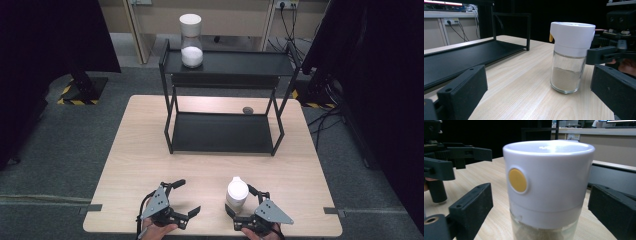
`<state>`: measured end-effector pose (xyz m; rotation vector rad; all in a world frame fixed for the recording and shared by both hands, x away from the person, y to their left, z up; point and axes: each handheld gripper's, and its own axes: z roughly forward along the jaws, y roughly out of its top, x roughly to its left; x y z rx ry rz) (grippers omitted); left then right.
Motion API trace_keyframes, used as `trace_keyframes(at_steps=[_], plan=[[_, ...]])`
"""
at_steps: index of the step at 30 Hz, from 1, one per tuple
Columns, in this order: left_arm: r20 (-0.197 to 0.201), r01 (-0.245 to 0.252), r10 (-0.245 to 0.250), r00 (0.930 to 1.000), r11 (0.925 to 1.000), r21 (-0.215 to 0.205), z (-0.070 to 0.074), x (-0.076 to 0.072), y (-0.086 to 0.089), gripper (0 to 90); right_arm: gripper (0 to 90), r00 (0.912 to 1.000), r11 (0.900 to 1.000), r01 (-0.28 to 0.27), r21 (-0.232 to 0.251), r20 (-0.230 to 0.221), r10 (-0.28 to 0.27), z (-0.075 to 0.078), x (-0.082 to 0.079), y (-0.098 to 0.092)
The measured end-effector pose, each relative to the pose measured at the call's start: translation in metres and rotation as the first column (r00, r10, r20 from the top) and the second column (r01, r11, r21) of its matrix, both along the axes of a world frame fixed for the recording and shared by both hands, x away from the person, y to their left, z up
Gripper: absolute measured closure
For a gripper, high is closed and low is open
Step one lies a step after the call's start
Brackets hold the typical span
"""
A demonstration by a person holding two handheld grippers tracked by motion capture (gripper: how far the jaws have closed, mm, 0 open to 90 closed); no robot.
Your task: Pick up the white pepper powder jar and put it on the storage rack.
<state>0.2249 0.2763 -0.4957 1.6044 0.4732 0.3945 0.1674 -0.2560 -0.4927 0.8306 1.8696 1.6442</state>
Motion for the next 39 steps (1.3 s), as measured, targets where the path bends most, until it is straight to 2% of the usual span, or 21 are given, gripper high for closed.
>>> trace_keyframes(at_steps=[19, 25, 31, 39], plan=[[-0.018, 0.003, -0.003, 0.9998, 0.9999, -0.010, -0.001, 0.002, 0.001, 0.2, 30.4, 0.9997, 0.999, -0.016, -0.035, -0.020, 0.015, 0.002, 0.011, 0.002], [-0.018, 0.003, -0.003, 0.9998, 0.9999, -0.011, -0.001, 0.002, 0.001, 0.2, 30.7, 0.9995, 0.999, -0.007, -0.043, -0.030, 0.006, 0.006, 0.008, 0.003], [-0.016, 0.004, -0.004, 0.9999, 0.9999, -0.010, -0.001, 0.003, 0.002, 0.2, 30.8, 0.9999, 1.000, -0.009, -0.026, -0.009, 0.008, 0.010, 0.005, 0.002], [-0.017, 0.003, -0.003, 0.9998, 1.0000, -0.008, -0.002, 0.003, 0.001, 0.2, 30.8, 0.9998, 1.000, -0.022, -0.010, -0.001, 0.022, 0.021, 0.002, -0.001]])
